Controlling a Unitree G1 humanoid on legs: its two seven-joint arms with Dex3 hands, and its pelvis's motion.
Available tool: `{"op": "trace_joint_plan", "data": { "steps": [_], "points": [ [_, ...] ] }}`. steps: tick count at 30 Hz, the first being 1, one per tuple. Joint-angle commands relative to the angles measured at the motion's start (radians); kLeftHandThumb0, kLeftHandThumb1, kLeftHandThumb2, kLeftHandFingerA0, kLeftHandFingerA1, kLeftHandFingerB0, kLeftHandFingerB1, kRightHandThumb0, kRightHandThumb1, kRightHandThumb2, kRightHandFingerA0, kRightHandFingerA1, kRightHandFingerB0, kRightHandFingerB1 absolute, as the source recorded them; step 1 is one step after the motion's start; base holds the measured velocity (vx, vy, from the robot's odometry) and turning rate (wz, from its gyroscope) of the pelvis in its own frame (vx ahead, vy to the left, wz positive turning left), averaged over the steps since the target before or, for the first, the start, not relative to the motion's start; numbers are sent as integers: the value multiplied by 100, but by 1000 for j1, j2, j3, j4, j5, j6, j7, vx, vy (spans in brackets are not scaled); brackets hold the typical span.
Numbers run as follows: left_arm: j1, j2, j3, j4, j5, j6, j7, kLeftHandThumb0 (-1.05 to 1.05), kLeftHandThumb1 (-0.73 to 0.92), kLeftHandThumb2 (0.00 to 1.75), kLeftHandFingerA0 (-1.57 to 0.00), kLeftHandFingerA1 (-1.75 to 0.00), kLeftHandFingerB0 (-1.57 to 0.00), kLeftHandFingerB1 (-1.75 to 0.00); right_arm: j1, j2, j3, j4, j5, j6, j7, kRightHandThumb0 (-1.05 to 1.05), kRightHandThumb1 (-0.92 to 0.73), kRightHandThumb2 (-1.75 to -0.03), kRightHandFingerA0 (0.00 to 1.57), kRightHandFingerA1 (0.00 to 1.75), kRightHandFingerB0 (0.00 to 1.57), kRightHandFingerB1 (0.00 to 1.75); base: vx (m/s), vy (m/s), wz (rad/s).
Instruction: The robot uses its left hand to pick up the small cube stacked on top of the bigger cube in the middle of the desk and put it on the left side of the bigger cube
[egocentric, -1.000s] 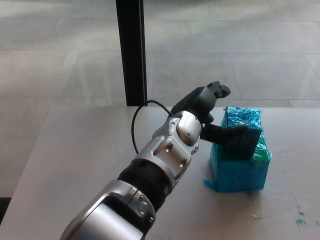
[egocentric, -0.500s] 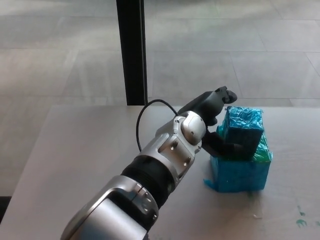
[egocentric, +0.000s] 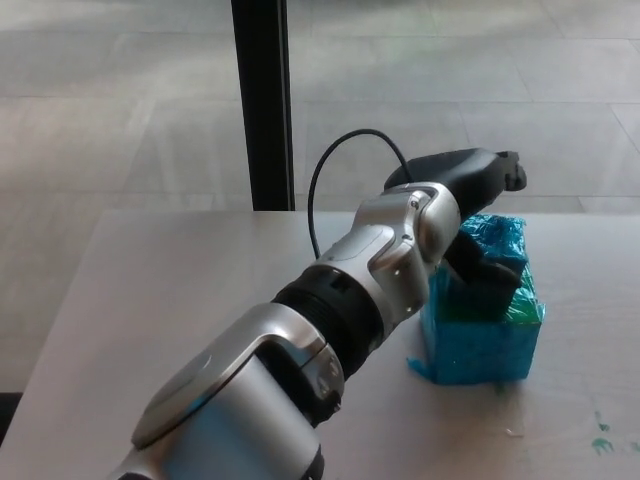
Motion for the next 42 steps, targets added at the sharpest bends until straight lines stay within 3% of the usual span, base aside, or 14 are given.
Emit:
{"op": "trace_joint_plan", "data": {
  "steps": [1,6,11,12,15,18,19,21,23,24,27,33,35,42],
  "points": [
    [-28,3,-45,17,74,-55,-12,-74,48,56,-53,-99,-42,-38,-1,-21,-3,21,-1,-11,-4,-34,-61,-58,60,76,51,43,0,0,0],
    [-18,12,-76,32,94,-44,-75,-65,52,56,-97,-96,-52,-40,-6,-26,11,42,-16,-48,-9,-40,-64,-59,62,74,51,43,0,0,0],
    [-17,32,-103,40,108,1,-202,-63,50,56,-76,-79,-47,-39,0,-18,-5,17,8,-27,2,-39,-65,-59,60,73,51,44,0,0,0],
    [-15,35,-108,41,112,4,-213,-66,38,81,-75,-80,-41,-50,4,-19,-5,9,8,-27,4,-39,-66,-60,59,72,51,44,0,0,0],
    [-11,47,-127,48,122,12,-273,-71,51,56,-65,-82,-46,-41,-1,-15,-2,22,1,-34,-11,-39,-65,-60,60,69,51,43,0,0,0],
    [-10,52,-141,54,132,1,-285,-72,51,56,-65,-82,-46,-42,-4,-17,1,37,-3,-60,-7,-37,-65,-60,59,70,51,43,0,0,0],
    [-7,52,-144,59,132,-3,-291,-71,38,83,-68,-85,-39,-51,-8,-19,-5,41,6,-52,8,-37,-66,-60,57,71,49,44,0,0,0],
    [-6,51,-138,61,124,3,-299,-65,51,56,-62,-79,-43,-40,-14,-14,-13,43,14,-42,0,-37,-66,-60,59,70,51,42,0,0,0],
    [0,50,-135,54,121,1,-289,-63,39,82,-67,-82,-40,-53,-9,-16,-10,12,12,-24,-1,-37,-67,-60,59,73,51,44,0,0,0],
    [0,49,-133,51,119,4,-289,-59,52,56,-73,-83,-46,-42,-10,-15,-12,12,12,-29,-4,-36,-67,-60,60,77,52,45,0,0,0],
    [7,44,-127,48,116,0,-282,-52,55,57,-81,-82,-48,-41,-15,-13,-3,21,-2,-37,-25,-29,-65,-62,62,77,52,44,0,0,0],
    [50,21,-86,35,118,6,-167,-43,41,81,-85,-119,-87,-73,0,-8,-14,-1,8,-56,-31,-27,-62,-70,66,85,59,50,0,0,0],
    [61,24,-82,18,126,-4,-142,-31,52,58,-71,-136,-93,-66,-4,-6,-21,20,14,-77,-30,-26,-62,-72,67,86,61,49,0,0,0],
    [100,24,-67,-12,144,7,-68,-31,75,66,-69,-156,-62,-85,-8,3,-23,19,6,-90,-61,-25,-66,-73,65,73,68,49,0,0,0]
  ]
}}
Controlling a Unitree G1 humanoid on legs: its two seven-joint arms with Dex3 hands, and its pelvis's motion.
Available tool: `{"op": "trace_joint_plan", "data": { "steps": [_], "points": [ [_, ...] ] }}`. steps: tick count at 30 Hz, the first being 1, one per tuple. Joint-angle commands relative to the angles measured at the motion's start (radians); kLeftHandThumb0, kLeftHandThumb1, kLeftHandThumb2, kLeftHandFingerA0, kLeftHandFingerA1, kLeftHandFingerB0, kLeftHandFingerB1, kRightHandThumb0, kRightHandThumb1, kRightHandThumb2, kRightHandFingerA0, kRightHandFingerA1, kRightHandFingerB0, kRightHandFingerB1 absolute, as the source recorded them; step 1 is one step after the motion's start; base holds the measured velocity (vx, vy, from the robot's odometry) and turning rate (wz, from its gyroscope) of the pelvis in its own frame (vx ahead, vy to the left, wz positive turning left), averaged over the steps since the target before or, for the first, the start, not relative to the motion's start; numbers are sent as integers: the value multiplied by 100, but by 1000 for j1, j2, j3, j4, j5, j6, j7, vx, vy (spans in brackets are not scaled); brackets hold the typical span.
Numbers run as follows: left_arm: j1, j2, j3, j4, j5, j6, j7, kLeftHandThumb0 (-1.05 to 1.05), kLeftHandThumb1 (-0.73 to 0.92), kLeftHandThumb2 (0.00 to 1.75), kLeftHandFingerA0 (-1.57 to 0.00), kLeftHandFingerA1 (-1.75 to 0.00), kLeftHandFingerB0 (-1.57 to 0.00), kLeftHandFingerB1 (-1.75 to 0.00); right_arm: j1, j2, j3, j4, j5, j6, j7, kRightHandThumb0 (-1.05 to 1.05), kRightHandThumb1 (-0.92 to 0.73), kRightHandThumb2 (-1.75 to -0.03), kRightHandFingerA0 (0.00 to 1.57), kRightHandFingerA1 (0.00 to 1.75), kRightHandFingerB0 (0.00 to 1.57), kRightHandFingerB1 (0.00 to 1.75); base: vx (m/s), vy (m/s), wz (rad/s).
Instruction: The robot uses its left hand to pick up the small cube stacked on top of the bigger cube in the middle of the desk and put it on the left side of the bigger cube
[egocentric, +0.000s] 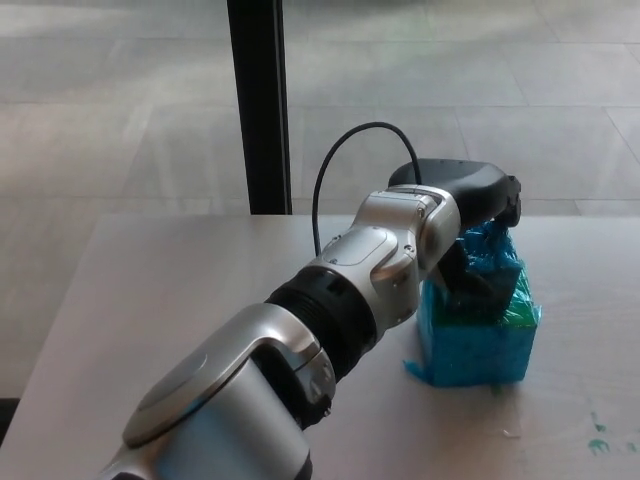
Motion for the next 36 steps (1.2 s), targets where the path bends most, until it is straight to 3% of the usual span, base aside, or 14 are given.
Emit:
{"op": "trace_joint_plan", "data": {
  "steps": [1,6,9,11,12,16,18,20,22,24,30,31,32,36],
  "points": [
    [66,2,-8,22,30,26,12,-33,76,66,-67,-155,-62,-84,-3,3,-2,1,-3,-24,-43,-25,-69,-71,66,71,70,49,0,0,0],
    [65,20,-83,26,99,12,41,-39,78,70,-83,-169,-65,-99,-7,5,3,-11,-9,-17,-64,-23,-65,-77,67,78,77,54,0,0,0],
    [66,27,-104,27,107,3,58,-38,77,70,-86,-170,-65,-101,-6,4,3,-16,-4,-13,-58,-23,-65,-77,66,78,77,55,0,0,0],
    [57,33,-133,36,130,12,61,-39,79,65,-80,-174,-65,-115,3,1,3,-22,-4,-18,-59,-23,-65,-78,66,78,75,54,0,0,0],
    [59,38,-125,33,120,11,73,-38,79,67,-81,-172,-65,-109,3,2,2,-13,-4,-26,-61,-23,-66,-76,67,77,75,54,0,0,0],
    [50,78,-129,34,130,-19,134,-40,80,71,-86,-174,-70,-138,21,5,-6,-27,7,-24,-55,-25,-68,-74,66,75,71,53,0,0,0],
    [39,92,-129,33,130,-26,130,-40,80,71,-84,-174,-68,-137,20,7,-10,-33,13,1,-58,-20,-75,-63,65,64,65,48,0,0,0],
    [24,104,-123,33,126,-31,118,-39,79,71,-84,-172,-68,-127,10,6,-4,-2,2,-13,-65,-27,-70,-67,68,70,68,51,0,0,0],
    [21,122,-106,14,122,-39,152,-42,73,69,-94,-172,-78,-135,16,8,-8,8,6,-32,-61,-26,-70,-68,68,70,67,52,0,0,0],
    [2,132,-98,18,119,-44,141,-41,77,69,-84,-171,-72,-108,8,8,-7,27,5,-35,-61,-28,-68,-68,69,70,68,53,0,0,0],
    [-31,153,-72,25,115,-72,160,-44,78,69,-83,-169,-70,-125,18,10,-7,14,7,-32,-63,-27,-68,-69,69,71,66,53,0,0,0],
    [-35,161,-60,20,110,-78,171,-55,68,81,-97,-155,-81,-117,19,9,-8,3,8,-20,-63,-27,-67,-68,68,72,66,53,0,0,0],
    [-39,167,-50,17,106,-79,175,-43,75,70,-86,-169,-76,-108,21,8,-10,-10,12,-4,-61,-27,-65,-70,69,73,70,53,0,0,6],
    [-36,167,-20,10,98,-73,176,-44,70,74,-87,-167,-75,-107,20,9,-12,-11,14,1,-53,-27,-66,-67,68,71,67,54,0,0,0]
  ]
}}
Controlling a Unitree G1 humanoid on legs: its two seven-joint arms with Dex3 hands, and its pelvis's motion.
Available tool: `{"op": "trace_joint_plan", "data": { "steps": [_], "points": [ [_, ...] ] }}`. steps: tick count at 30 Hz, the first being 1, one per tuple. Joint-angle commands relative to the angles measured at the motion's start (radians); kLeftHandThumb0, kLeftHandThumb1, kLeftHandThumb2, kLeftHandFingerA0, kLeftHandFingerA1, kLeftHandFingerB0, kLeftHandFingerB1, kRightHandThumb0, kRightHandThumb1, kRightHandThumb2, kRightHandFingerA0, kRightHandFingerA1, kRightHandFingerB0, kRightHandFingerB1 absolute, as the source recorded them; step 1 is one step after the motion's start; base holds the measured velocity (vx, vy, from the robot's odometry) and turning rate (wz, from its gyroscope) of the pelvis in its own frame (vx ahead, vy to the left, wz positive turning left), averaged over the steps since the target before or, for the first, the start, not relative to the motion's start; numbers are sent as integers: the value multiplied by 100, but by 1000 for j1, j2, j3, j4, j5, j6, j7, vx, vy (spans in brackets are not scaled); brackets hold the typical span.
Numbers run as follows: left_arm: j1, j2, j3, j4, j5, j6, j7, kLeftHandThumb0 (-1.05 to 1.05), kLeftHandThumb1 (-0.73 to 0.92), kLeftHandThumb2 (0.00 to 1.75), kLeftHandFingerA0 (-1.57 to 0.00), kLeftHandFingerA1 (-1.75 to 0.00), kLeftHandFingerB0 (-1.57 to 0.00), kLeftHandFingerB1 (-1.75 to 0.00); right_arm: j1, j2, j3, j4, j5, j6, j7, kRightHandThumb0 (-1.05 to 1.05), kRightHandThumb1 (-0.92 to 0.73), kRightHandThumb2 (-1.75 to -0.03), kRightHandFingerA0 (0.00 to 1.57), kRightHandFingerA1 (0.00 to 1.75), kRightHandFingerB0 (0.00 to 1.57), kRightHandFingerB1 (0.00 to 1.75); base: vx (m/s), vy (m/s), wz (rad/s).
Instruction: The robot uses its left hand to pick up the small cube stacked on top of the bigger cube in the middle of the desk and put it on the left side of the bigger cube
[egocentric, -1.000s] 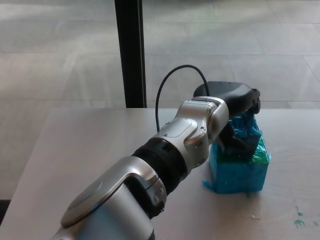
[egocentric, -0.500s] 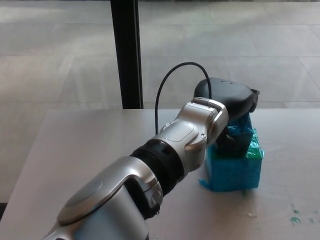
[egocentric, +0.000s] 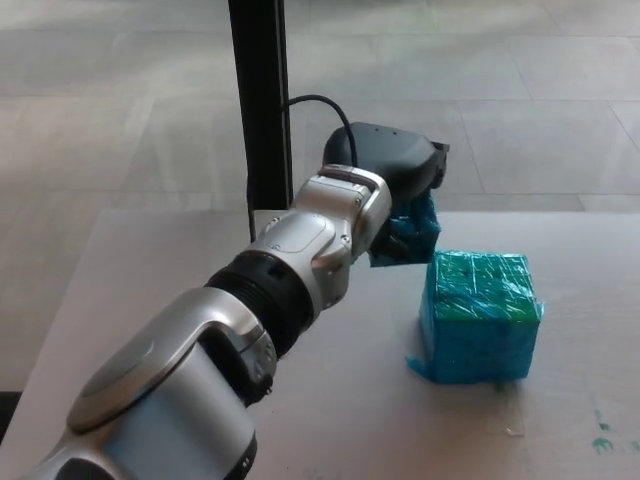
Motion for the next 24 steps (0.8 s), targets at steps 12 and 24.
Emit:
{"op": "trace_joint_plan", "data": {
  "steps": [12,24],
  "points": [
    [-34,9,71,16,6,16,-70,-41,76,74,-82,-153,-69,-68,13,-5,-3,6,5,6,2,-25,-67,-68,67,68,64,53,0,0,0],
    [139,161,27,-119,34,-68,-139,-36,65,81,-87,-167,-77,-76,26,-12,6,-6,-7,2,-6,-30,-68,-62,69,66,64,49,0,0,0]
  ]
}}
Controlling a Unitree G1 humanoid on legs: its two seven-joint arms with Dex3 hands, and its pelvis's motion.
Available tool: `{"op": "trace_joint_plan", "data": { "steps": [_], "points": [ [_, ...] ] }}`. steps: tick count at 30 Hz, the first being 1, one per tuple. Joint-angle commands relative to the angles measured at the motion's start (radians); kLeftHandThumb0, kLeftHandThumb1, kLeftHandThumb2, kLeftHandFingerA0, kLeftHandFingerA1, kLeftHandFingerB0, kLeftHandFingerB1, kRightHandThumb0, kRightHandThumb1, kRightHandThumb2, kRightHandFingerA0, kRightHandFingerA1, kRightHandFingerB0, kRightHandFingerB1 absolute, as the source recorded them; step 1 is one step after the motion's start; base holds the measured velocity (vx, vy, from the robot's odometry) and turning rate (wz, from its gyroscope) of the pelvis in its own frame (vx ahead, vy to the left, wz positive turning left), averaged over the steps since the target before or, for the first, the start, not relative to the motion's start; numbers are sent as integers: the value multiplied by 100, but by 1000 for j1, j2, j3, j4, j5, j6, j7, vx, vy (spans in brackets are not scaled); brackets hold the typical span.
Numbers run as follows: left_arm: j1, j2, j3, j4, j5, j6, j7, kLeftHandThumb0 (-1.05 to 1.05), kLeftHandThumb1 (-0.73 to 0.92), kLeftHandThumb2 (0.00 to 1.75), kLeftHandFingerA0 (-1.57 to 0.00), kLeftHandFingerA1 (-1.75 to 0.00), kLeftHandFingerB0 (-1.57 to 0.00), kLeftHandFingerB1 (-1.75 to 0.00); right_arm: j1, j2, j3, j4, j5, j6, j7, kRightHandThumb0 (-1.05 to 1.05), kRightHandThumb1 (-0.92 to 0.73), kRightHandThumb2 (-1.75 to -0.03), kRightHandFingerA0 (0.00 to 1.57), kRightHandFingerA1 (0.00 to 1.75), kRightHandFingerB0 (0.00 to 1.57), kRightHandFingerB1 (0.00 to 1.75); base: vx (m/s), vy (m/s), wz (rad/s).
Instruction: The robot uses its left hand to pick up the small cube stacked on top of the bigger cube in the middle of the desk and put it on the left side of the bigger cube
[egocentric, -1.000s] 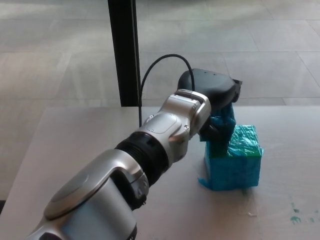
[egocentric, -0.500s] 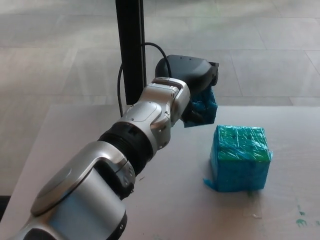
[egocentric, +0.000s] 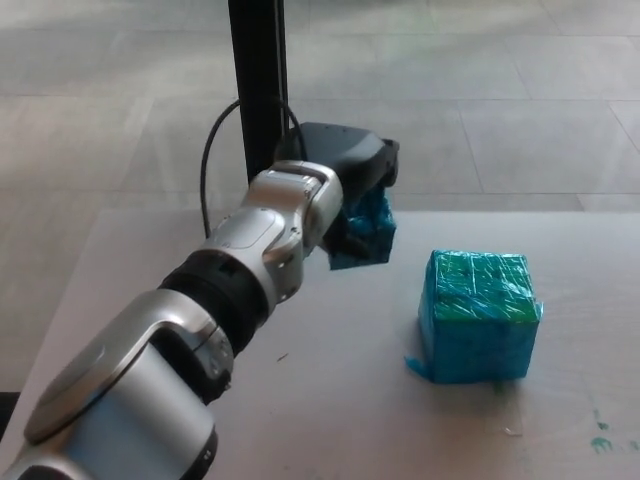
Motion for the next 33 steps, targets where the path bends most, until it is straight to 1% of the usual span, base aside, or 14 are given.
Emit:
{"op": "trace_joint_plan", "data": {
  "steps": [1,7,13,16,19,20,22,23,24,25,26,28,29,33],
  "points": [
    [55,62,-18,-83,30,-45,-61,-35,65,79,-85,-168,-71,-73,8,-13,0,-7,0,-1,-1,-29,-68,-63,68,66,63,50,0,0,0],
    [179,138,-21,-267,29,-48,-120,-37,72,70,-77,-160,-76,-73,20,-22,1,-44,-3,14,-3,-28,-69,-64,67,69,62,51,0,0,0],
    [254,133,14,-361,10,-19,-125,-36,67,78,-83,-166,-79,-72,-3,-24,9,-22,-9,16,-1,-31,-69,-62,68,71,62,49,0,0,0],
    [358,93,30,-452,1,39,-114,-33,62,83,-82,-175,-80,-116,-7,-24,10,-23,-11,20,-13,-32,-67,-62,69,74,65,52,0,0,0],
    [374,82,43,-473,9,74,-142,-34,65,79,-80,-175,-79,-111,-7,-22,10,-22,-9,7,-9,-30,-67,-63,68,75,65,53,0,0,0],
    [388,73,50,-455,6,56,-113,-31,60,92,-86,-175,-76,-139,-14,-22,10,-2,-10,2,-8,-31,-67,-63,68,71,64,52,0,0,0],
    [396,66,57,-444,7,55,-106,-35,62,82,-83,-175,-76,-134,-22,-23,10,24,-10,-10,-6,-32,-67,-62,68,70,63,51,0,0,0],
    [393,63,59,-440,8,59,-110,-32,62,86,-103,-171,-78,-138,-26,-22,9,27,-9,-10,-7,-32,-67,-62,68,69,64,51,0,0,0],
    [393,61,65,-432,7,63,-109,-32,57,85,-84,-175,-77,-133,-25,-22,8,17,-5,-3,-6,-31,-68,-62,67,71,63,51,0,0,0],
    [398,63,69,-429,7,59,-101,-32,57,85,-84,-175,-77,-133,-20,-22,8,2,-4,3,-4,-31,-68,-62,67,71,63,51,0,0,0],
    [401,70,68,-427,12,56,-102,-29,59,81,-100,-171,-72,-137,-21,-23,17,12,-15,-3,-11,-32,-68,-61,67,69,63,49,0,0,0],
    [399,76,60,-419,32,70,-102,-28,60,78,-97,-175,-70,-140,-20,-22,15,14,-12,-4,-9,-31,-67,-61,69,73,64,50,0,0,0],
    [394,81,53,-409,44,79,-106,-34,68,66,-84,-171,-74,-68,-21,-20,16,22,-13,-9,-12,-32,-67,-60,70,71,65,49,0,0,0],
    [385,95,34,-379,73,59,-79,-37,67,63,-80,-168,-78,-67,-24,-22,23,28,-18,-8,-16,-33,-66,-60,69,66,63,48,0,0,0]
  ]
}}
